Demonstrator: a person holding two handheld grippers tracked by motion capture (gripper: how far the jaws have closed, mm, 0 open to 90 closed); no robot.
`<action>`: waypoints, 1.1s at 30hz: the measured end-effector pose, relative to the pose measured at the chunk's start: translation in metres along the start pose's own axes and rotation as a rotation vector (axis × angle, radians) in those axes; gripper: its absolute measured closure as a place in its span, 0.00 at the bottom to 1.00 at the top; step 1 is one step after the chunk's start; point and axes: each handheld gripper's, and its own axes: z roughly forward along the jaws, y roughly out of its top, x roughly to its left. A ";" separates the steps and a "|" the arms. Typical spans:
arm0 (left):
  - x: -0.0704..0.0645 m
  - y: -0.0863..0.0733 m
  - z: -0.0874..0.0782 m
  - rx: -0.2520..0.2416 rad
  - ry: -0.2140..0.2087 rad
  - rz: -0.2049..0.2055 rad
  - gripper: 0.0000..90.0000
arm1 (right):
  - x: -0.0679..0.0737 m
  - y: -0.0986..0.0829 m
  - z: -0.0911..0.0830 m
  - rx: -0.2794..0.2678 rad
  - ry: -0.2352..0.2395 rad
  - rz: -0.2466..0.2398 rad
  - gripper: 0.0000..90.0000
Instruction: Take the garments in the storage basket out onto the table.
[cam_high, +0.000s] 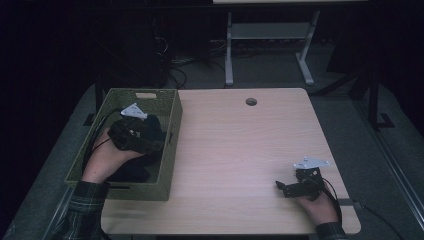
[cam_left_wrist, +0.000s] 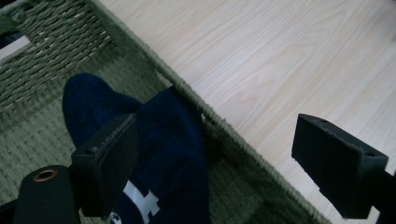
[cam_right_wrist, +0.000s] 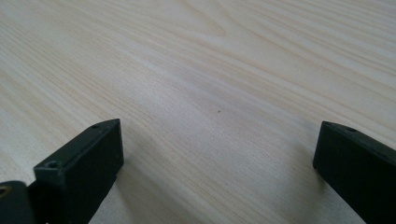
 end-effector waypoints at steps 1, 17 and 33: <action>0.001 -0.002 -0.001 0.001 0.002 -0.003 0.16 | 0.000 0.000 0.000 0.000 0.000 0.000 0.01; 0.013 -0.028 0.002 0.007 0.013 -0.037 0.16 | 0.000 0.000 0.000 0.001 0.000 0.001 0.01; 0.020 -0.044 0.011 0.089 0.030 -0.043 0.16 | 0.000 0.000 0.000 -0.002 0.000 -0.004 0.01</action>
